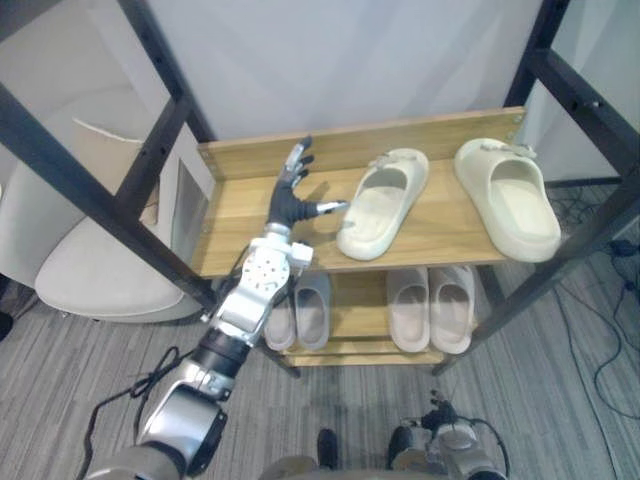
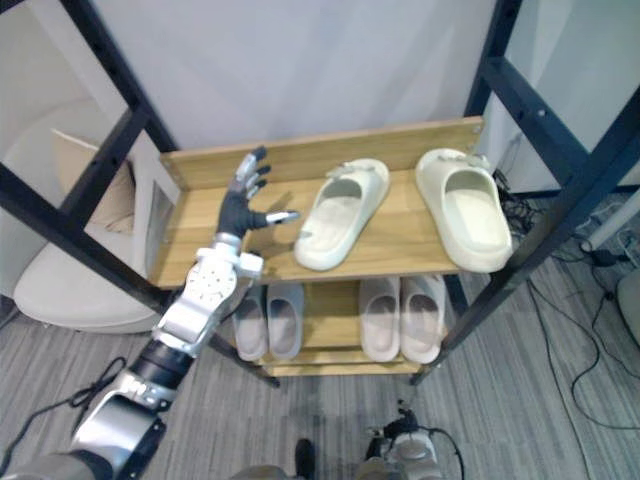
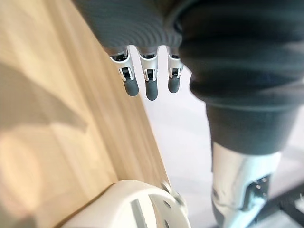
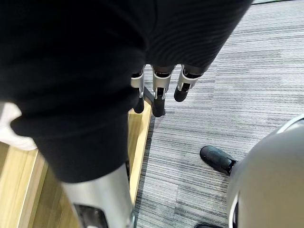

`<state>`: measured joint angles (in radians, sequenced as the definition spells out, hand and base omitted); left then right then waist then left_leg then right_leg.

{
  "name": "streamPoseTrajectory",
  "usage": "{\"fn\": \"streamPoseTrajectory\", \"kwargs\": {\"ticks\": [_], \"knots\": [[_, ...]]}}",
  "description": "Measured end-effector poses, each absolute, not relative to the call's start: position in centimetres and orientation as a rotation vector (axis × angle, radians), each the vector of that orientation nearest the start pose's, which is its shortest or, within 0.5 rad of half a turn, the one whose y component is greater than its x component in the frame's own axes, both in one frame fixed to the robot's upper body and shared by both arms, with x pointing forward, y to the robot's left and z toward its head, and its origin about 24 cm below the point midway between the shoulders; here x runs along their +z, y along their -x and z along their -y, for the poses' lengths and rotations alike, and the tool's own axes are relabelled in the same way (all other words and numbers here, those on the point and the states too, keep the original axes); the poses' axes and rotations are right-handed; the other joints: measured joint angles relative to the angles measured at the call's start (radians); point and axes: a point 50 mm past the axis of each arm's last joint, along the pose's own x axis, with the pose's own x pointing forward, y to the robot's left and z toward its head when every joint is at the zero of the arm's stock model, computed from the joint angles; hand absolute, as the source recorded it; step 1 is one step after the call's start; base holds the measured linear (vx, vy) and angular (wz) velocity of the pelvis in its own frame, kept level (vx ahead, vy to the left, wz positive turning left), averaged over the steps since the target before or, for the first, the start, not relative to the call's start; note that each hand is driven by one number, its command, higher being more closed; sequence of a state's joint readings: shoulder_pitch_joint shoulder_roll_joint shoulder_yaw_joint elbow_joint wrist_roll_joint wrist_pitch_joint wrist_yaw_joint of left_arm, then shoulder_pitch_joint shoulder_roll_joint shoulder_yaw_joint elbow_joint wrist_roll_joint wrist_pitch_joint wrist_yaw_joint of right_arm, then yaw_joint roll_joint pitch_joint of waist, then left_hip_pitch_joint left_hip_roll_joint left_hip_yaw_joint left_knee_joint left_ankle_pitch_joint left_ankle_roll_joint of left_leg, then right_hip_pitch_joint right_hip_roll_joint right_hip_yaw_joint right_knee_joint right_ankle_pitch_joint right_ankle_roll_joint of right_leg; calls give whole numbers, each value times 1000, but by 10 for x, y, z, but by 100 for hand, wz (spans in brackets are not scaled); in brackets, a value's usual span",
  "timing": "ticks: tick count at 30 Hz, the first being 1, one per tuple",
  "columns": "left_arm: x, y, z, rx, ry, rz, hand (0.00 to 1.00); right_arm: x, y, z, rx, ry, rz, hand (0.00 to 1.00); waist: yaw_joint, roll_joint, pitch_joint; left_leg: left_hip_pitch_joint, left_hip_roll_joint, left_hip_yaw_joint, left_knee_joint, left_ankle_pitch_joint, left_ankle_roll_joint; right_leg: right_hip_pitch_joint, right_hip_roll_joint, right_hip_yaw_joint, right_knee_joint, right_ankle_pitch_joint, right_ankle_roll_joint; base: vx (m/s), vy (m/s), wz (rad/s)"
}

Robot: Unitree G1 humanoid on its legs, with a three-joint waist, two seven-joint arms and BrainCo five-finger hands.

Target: Organize the slippers on the shoe rack

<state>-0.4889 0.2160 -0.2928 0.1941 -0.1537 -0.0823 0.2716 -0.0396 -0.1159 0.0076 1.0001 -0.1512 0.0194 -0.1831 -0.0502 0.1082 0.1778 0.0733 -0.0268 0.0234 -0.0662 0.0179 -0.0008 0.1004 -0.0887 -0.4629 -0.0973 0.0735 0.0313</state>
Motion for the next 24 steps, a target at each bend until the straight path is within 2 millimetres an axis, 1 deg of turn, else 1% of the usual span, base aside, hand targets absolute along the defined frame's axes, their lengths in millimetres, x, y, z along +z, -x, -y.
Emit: {"fn": "streamPoseTrajectory", "kwargs": {"ticks": [1,3,4,5,7,9,15,16,22,24], "knots": [[129,-326,-105,-94,-97,320,0,-141,-152,200,-139,343,-957,0,0,-2,-1,0,0,0,0,0,0,0,0,0,0,0,0,0,0,0],[114,-319,-104,-112,-40,261,0,-142,-149,198,-134,341,-966,0,3,-13,-7,0,-1,-5,0,0,0,3,0,-5,0,-1,2,30,33,6],[112,-318,-104,-114,-39,255,0,-142,-149,198,-133,340,-967,0,3,-15,-9,0,-1,-5,0,0,0,3,0,-5,0,-2,2,27,26,6],[106,-315,-103,-122,-29,233,0,-143,-148,197,-129,335,-970,0,4,-20,-12,0,-1,-6,0,0,0,4,0,-7,0,-2,2,26,26,3],[101,-313,-99,-143,-11,214,0,-144,-146,196,-127,333,-974,0,9,-25,-15,0,-1,-7,0,0,0,4,-1,-9,0,-2,2,0,0,0],[96,-309,-91,-182,1,193,0,-145,-145,194,-121,331,-977,0,11,-30,-20,0,-2,-9,0,1,1,6,-1,-13,0,-2,3,8,14,2],[93,-303,-74,-272,27,179,0,-146,-143,192,-118,327,-984,0,11,-37,-29,0,-4,-17,0,2,2,8,-3,-21,0,-3,4,12,19,3],[92,-301,-67,-300,43,172,0,-146,-143,192,-118,327,-986,0,10,-37,-31,2,-5,-20,-1,2,2,12,-3,-23,0,-5,6,24,34,6],[88,-293,-47,-388,43,156,0,-147,-141,189,-96,342,-994,0,6,-40,-48,6,-5,-21,-4,2,1,14,-4,-23,0,-7,9,22,27,1],[88,-292,-44,-400,53,152,0,-147,-141,189,-92,345,-994,0,5,-41,-50,6,-5,-20,-5,2,2,14,-5,-22,0,-7,9,15,18,0]]}}
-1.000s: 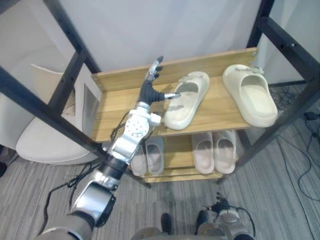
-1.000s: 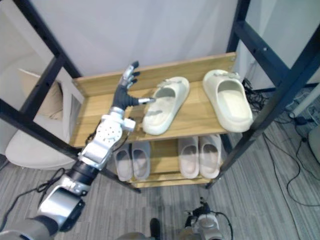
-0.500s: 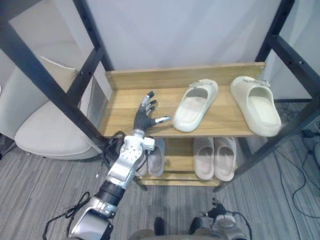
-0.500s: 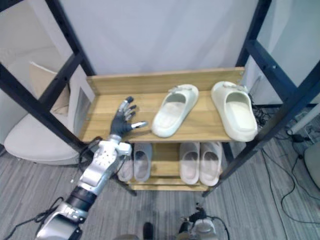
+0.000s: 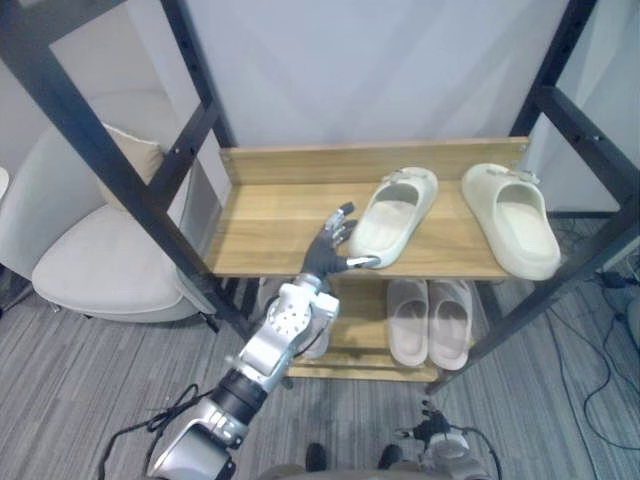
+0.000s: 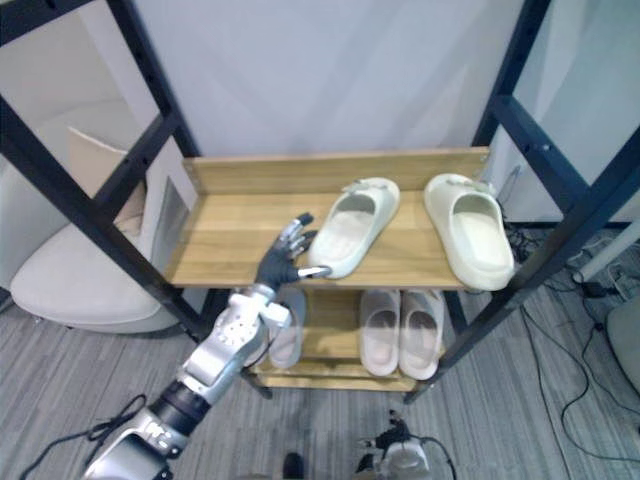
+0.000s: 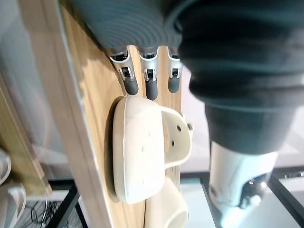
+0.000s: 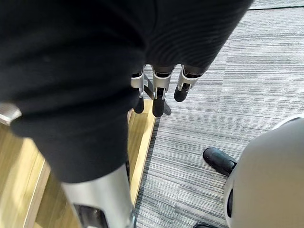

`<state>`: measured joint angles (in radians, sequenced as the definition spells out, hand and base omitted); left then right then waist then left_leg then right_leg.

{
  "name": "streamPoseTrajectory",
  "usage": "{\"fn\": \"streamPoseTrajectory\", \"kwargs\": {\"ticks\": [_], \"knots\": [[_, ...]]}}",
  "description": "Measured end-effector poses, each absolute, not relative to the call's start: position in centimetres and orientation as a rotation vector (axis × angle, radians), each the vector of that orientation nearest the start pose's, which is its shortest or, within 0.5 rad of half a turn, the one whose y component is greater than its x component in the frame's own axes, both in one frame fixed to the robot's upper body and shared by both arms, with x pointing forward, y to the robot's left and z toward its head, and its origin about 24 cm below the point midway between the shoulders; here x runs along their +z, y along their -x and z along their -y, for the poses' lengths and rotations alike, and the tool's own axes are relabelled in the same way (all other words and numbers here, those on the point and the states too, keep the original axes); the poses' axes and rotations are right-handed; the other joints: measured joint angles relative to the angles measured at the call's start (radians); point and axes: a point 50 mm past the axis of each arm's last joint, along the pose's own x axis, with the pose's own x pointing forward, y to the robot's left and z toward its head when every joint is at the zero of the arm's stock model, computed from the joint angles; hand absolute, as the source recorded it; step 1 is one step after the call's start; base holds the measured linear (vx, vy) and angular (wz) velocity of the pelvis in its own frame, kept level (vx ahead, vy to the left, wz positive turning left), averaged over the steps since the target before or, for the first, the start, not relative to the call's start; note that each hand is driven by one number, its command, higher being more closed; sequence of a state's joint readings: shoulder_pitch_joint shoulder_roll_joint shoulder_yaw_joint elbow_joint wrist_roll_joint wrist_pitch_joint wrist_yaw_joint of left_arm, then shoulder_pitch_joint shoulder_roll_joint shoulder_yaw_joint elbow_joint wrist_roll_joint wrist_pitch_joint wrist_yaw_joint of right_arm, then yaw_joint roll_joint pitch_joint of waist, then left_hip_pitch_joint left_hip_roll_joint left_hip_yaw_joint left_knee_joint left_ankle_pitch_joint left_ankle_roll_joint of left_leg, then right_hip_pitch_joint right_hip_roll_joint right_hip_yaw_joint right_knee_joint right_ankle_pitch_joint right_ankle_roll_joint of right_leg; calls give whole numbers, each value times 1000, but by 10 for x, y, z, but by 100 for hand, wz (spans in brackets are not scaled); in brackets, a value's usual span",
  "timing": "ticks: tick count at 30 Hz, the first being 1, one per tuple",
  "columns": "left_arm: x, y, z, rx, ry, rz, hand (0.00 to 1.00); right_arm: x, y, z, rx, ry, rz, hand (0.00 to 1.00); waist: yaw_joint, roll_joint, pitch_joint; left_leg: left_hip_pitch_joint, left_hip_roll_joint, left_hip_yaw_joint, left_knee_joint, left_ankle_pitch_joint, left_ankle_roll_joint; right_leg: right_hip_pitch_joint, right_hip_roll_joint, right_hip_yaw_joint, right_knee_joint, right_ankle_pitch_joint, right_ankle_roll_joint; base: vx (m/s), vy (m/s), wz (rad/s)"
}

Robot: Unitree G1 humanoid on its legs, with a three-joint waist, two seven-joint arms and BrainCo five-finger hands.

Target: Organize the slippers on the shoe rack

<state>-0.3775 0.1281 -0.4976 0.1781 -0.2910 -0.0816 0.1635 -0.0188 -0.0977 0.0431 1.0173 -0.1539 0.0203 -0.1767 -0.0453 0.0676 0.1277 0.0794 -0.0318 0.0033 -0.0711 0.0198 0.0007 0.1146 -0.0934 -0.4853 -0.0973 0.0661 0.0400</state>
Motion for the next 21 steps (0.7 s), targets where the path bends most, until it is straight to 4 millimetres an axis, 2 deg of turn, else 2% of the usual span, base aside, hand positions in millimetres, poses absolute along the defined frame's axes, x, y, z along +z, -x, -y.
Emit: {"fn": "streamPoseTrajectory", "kwargs": {"ticks": [21], "knots": [[92,-299,-4,-499,39,131,0,-148,-141,189,-117,317,-998,0,-31,-9,-7,26,5,66,-23,-1,-3,-14,3,59,0,1,0,24,20,-9]]}}
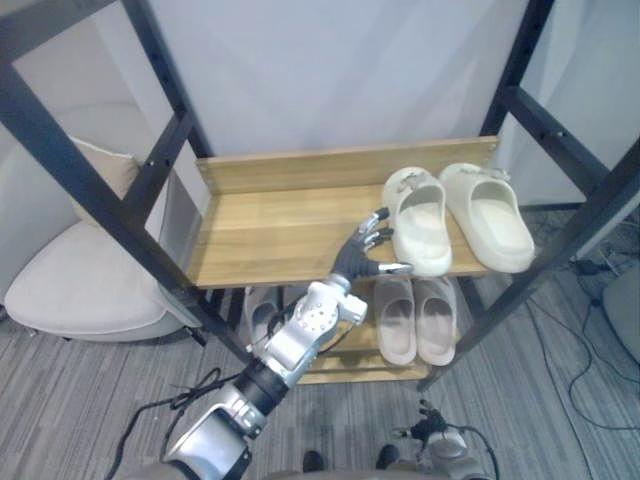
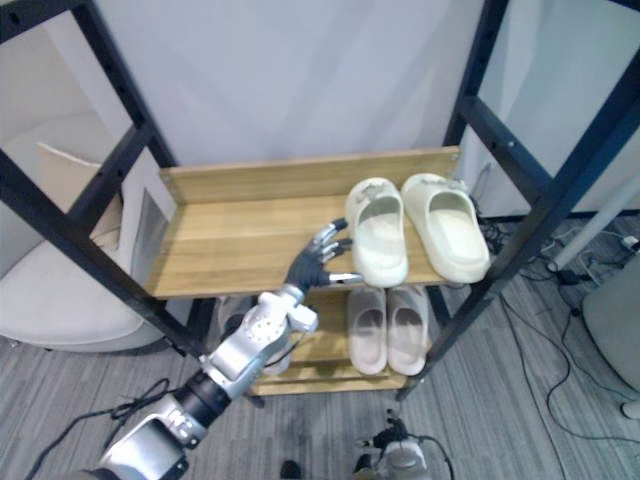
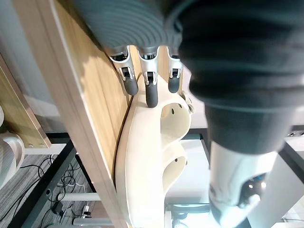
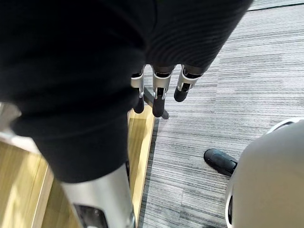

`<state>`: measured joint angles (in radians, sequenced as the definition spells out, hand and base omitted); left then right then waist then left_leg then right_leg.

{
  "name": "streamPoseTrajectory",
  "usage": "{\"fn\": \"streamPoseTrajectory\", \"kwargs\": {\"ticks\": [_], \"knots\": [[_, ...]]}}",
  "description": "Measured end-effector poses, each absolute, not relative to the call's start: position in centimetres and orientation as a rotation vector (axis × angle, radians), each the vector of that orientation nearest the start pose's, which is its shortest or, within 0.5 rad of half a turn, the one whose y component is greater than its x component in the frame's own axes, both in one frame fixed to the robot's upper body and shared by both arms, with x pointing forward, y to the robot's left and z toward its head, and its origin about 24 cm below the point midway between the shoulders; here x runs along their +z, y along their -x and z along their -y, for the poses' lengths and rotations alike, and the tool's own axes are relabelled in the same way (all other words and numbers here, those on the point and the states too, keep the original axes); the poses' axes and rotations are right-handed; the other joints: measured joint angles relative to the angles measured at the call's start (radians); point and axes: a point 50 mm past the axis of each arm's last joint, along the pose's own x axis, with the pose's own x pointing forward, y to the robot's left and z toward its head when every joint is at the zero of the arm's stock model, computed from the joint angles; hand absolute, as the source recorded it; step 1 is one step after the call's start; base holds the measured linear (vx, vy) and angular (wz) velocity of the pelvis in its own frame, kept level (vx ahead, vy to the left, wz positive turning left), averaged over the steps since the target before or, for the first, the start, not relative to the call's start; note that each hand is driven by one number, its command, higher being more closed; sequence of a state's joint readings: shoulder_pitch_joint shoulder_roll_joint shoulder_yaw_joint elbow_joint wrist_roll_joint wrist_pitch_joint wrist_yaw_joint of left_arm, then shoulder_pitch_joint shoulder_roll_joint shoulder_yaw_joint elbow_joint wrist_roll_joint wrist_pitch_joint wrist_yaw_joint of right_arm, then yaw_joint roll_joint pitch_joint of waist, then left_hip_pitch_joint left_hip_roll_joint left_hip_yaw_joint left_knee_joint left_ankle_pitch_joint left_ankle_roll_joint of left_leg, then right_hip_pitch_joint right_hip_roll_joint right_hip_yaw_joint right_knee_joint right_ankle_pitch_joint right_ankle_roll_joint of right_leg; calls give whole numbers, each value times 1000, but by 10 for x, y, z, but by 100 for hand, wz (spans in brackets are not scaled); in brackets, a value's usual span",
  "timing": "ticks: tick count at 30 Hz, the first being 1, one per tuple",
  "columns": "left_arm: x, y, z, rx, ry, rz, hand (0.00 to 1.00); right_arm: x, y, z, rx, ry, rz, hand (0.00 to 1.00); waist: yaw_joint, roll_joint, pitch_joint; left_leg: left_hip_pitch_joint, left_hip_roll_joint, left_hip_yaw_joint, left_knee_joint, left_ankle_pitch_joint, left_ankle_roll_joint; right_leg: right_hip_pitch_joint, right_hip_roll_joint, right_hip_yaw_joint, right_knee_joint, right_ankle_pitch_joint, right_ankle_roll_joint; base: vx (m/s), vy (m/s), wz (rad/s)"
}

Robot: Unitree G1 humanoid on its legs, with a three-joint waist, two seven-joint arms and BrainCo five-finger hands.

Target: Organize the slippers on the shoe rack

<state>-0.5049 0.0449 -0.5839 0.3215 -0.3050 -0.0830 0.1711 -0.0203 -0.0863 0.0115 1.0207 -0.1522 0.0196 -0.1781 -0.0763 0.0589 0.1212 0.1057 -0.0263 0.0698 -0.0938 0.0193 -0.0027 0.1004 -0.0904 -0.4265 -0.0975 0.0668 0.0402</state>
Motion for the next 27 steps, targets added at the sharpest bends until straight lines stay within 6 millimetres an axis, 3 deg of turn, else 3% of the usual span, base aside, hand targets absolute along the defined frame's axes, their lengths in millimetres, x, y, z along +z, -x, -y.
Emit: {"fn": "streamPoseTrajectory", "kwargs": {"ticks": [15,20,25,27], "knots": [[93,-300,1,-503,5,159,0,-147,-143,188,-136,313,-992,0,-13,-4,2,1,0,3,-7,0,0,-3,0,1,0,-2,2,6,4,-1],[94,-307,-14,-456,-9,157,0,-146,-144,187,-134,313,-987,0,-11,-6,4,1,0,0,-6,0,0,-3,0,-3,0,-2,2,0,0,0],[117,-308,-35,-425,-16,254,0,-146,-145,186,-121,320,-985,0,-6,-8,5,-1,-2,-33,-6,1,2,8,-1,-33,0,-4,6,16,7,17],[133,-301,-40,-426,11,331,0,-147,-144,184,-98,330,-987,0,14,-9,4,-1,-3,-48,-6,2,3,15,-1,-47,0,-5,7,36,20,19]]}}
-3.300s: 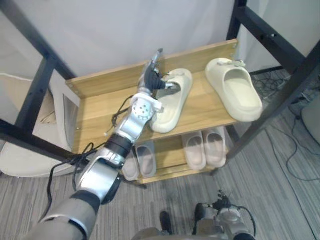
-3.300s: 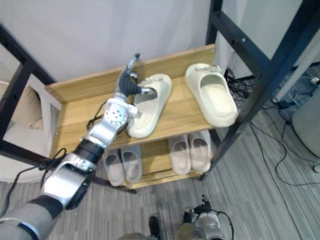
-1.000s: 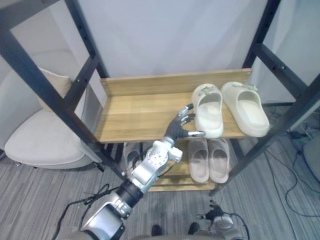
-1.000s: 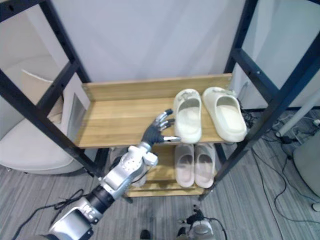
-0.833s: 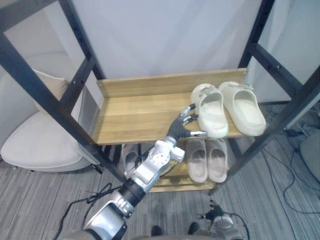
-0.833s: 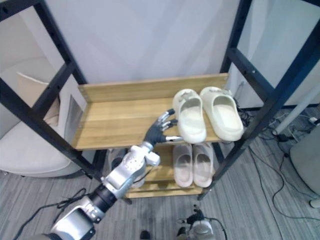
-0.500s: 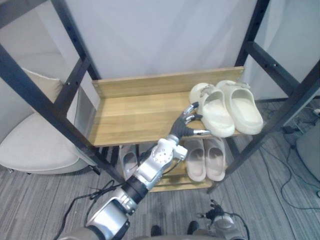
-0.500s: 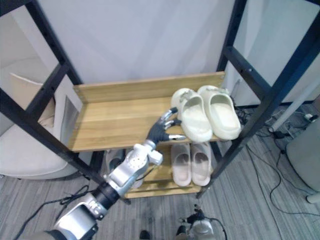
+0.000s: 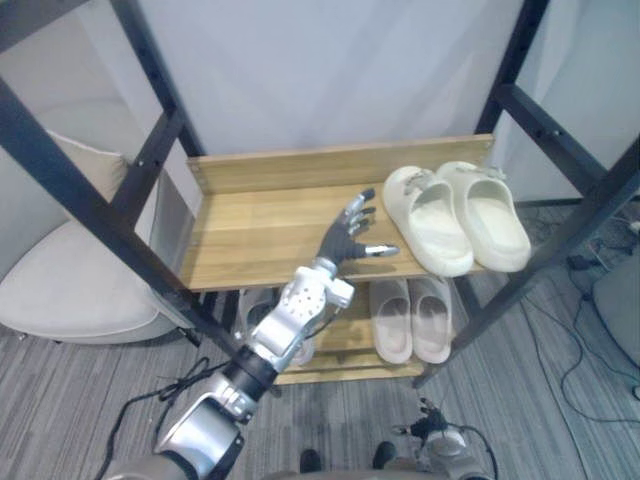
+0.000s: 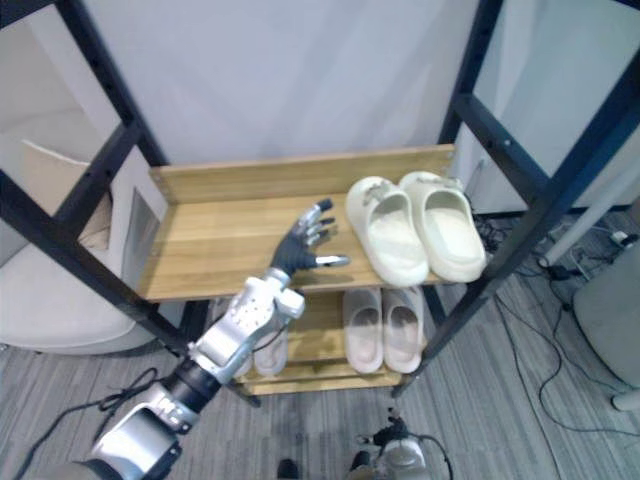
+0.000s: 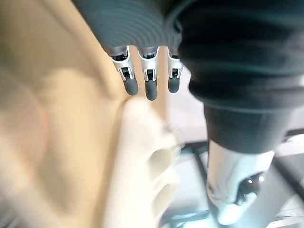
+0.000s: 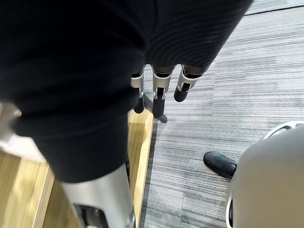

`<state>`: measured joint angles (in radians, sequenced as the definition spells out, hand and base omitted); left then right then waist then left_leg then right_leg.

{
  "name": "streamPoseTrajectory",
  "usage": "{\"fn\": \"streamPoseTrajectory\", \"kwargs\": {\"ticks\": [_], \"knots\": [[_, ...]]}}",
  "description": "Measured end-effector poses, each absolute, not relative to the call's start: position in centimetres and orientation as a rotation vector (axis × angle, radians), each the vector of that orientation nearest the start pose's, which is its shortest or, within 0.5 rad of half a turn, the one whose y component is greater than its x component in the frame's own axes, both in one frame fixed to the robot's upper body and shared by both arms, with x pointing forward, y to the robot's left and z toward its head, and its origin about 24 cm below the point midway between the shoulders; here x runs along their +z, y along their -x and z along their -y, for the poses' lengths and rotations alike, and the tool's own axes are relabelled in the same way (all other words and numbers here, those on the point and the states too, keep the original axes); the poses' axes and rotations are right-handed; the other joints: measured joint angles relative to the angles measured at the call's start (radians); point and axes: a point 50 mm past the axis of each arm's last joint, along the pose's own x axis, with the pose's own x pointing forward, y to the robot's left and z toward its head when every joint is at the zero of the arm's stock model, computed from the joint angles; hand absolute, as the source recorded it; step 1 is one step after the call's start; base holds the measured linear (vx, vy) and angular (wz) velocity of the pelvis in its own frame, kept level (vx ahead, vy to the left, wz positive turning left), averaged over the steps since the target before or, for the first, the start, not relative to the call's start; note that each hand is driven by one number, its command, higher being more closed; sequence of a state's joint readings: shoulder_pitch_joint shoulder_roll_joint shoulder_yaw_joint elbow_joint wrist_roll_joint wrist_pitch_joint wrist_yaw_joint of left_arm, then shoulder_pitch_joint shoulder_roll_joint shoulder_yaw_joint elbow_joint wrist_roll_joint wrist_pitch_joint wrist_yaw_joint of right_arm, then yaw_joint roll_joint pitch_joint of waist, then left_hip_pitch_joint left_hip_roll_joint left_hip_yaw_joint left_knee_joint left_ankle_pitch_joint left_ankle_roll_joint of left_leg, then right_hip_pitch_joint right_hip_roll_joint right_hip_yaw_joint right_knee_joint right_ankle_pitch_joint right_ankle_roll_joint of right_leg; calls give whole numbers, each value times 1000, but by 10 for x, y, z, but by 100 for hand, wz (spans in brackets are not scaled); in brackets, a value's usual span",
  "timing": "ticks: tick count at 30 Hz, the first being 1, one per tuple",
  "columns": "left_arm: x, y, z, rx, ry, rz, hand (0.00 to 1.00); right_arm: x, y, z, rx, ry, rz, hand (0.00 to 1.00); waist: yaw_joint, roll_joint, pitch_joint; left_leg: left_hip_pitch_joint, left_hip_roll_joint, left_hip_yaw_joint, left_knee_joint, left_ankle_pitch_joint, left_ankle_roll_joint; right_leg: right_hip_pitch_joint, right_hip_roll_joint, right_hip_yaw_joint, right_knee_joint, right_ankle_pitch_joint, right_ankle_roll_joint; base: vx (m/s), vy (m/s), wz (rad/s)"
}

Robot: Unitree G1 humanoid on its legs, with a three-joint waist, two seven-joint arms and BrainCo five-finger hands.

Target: Organize the slippers on the shoe rack

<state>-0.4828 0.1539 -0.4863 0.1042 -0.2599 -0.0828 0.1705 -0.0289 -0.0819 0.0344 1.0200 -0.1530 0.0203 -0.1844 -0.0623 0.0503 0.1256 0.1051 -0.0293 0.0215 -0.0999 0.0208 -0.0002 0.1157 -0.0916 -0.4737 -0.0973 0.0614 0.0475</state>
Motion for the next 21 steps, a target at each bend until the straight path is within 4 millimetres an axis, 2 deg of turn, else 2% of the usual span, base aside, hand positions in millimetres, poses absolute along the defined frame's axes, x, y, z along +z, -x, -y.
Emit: {"fn": "streamPoseTrajectory", "kwargs": {"ticks": [6,11,14,18,20,21], "knots": [[159,-279,-35,-508,115,445,0,-149,-144,177,-35,350,-998,0,32,-2,-14,-21,-6,-21,18,0,0,0,-7,-11,6,-3,-2,26,22,15],[165,-254,-21,-653,219,469,0,-150,-141,175,-13,360,-1007,0,51,1,-25,-34,-12,-36,38,0,1,4,-12,-18,7,-3,-2,-2,19,10],[149,-240,-15,-711,280,395,0,-153,-136,173,13,377,-1030,0,60,3,-49,-33,-12,-38,42,-1,1,8,-12,-18,7,-3,-3,-10,11,0],[111,-217,-7,-788,376,208,0,-155,-133,172,23,379,-1045,0,69,7,-65,-18,-12,-43,49,-2,1,27,-10,-19,7,-3,-4,-10,5,0],[75,-205,-8,-782,389,43,0,-156,-131,170,43,392,-1046,0,70,6,-67,-4,-10,-44,49,-7,-8,41,-9,-21,2,-15,1,-55,21,1],[69,-204,-9,-776,387,15,0,-156,-131,169,49,396,-1045,0,70,5,-67,-2,-10,-44,49,-7,-8,43,-8,-21,1,-16,-1,-45,20,1]]}}
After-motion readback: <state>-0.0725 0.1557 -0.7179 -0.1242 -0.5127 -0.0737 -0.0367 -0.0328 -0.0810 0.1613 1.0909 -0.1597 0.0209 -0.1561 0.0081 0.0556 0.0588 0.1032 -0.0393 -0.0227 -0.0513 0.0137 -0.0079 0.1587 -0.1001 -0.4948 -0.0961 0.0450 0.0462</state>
